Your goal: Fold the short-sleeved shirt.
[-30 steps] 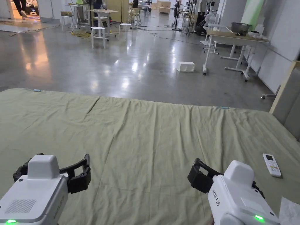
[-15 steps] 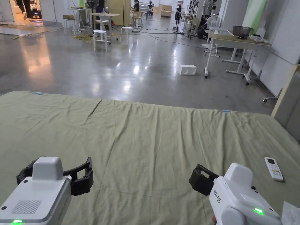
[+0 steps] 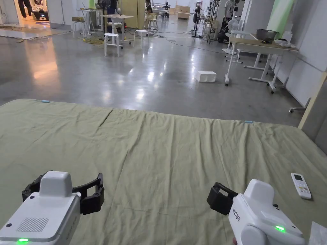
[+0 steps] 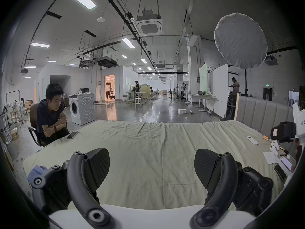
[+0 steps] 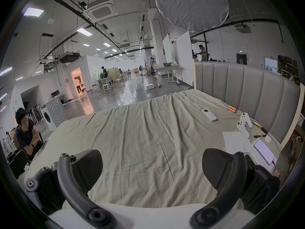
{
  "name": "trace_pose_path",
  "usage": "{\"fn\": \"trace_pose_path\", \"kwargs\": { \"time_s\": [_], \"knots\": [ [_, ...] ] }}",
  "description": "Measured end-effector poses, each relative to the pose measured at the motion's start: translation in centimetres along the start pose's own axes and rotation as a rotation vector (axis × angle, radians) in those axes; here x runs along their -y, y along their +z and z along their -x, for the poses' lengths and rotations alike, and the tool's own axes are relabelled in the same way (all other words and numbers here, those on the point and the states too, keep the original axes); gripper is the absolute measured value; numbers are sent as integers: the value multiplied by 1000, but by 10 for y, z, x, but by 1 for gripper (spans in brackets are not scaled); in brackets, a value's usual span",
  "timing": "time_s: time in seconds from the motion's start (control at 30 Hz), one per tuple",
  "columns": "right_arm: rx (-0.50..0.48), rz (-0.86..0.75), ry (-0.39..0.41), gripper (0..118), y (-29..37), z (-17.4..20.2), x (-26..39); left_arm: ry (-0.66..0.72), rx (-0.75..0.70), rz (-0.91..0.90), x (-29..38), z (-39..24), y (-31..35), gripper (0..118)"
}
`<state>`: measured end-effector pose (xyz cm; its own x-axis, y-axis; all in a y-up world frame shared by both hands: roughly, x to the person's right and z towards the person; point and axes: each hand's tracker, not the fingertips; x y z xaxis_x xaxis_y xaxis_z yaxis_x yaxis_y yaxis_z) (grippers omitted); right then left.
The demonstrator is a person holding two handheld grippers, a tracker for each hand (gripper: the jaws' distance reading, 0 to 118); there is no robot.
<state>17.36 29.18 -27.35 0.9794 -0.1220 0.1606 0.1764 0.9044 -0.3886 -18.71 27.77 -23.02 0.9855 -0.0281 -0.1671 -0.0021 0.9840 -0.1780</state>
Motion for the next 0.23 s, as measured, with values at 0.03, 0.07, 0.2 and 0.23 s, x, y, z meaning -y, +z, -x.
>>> {"fn": "trace_pose_path", "kwargs": {
  "time_s": [0.03,0.07,0.2,0.23],
  "knots": [
    [9,-11,-5,118,0,0,1,-1,-1,0,0,0,0,105],
    [19,-19,-3,118,-1,0,3,-2,1,0,0,0,0,105],
    [20,-51,-1,118,0,-2,7,-3,-1,-5,1,0,-2,105],
    [11,-56,-3,118,-1,-4,7,-2,-2,-7,1,1,-3,105]
  ]
}}
